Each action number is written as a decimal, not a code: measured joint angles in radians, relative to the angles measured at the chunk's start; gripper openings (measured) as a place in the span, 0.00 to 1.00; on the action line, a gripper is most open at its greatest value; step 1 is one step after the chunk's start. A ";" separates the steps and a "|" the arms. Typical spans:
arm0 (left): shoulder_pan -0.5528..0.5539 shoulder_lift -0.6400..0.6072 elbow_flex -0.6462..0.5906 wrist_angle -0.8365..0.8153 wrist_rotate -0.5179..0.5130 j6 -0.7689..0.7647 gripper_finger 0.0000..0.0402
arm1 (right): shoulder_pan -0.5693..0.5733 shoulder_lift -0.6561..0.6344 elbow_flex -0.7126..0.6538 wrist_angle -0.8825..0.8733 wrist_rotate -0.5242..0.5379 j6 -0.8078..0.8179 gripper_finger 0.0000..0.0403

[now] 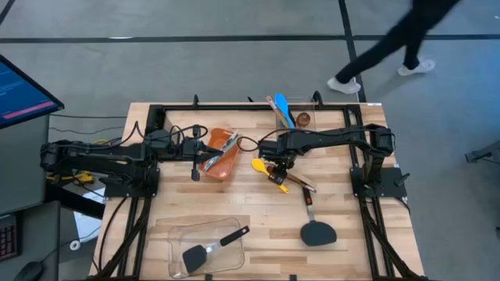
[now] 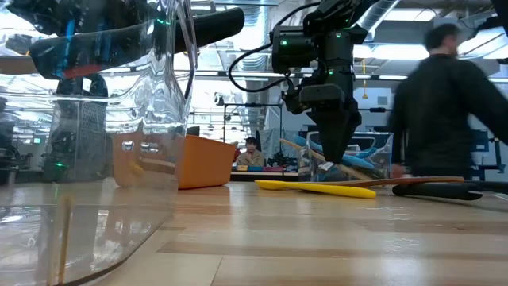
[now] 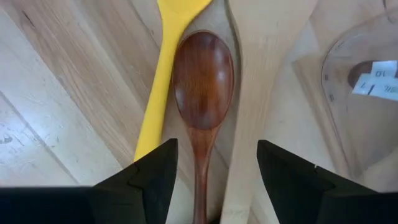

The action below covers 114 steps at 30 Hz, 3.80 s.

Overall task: Pick & Place Kitchen Items
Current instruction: Put the yellow serving spoon into the top transparent bin

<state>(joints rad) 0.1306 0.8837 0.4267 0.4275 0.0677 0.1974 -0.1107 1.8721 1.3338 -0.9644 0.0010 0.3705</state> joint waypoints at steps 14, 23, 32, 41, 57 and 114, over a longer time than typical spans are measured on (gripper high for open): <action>0.000 0.000 0.000 0.000 0.000 0.000 0.00 | 0.126 0.000 -0.055 -0.050 0.004 0.058 0.45; 0.000 0.000 0.000 0.000 0.000 0.000 0.00 | 0.149 -0.008 -0.067 0.113 0.000 0.145 0.44; 0.000 0.000 0.000 0.000 0.000 -0.001 0.00 | 0.148 0.000 -0.067 0.165 0.005 0.240 0.47; 0.000 0.000 0.000 0.000 0.000 -0.001 0.00 | 0.150 0.000 -0.067 0.196 0.083 0.350 0.47; 0.000 0.000 0.000 -0.001 0.000 -0.001 0.00 | 0.196 0.111 -0.064 0.208 0.133 0.425 0.45; 0.000 0.000 -0.003 0.001 0.000 -0.001 0.00 | 0.234 -0.398 0.000 -0.103 0.473 0.477 0.10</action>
<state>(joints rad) 0.1303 0.8835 0.4240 0.4288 0.0681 0.1967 0.1230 1.4737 1.3334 -1.0672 0.4744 0.8478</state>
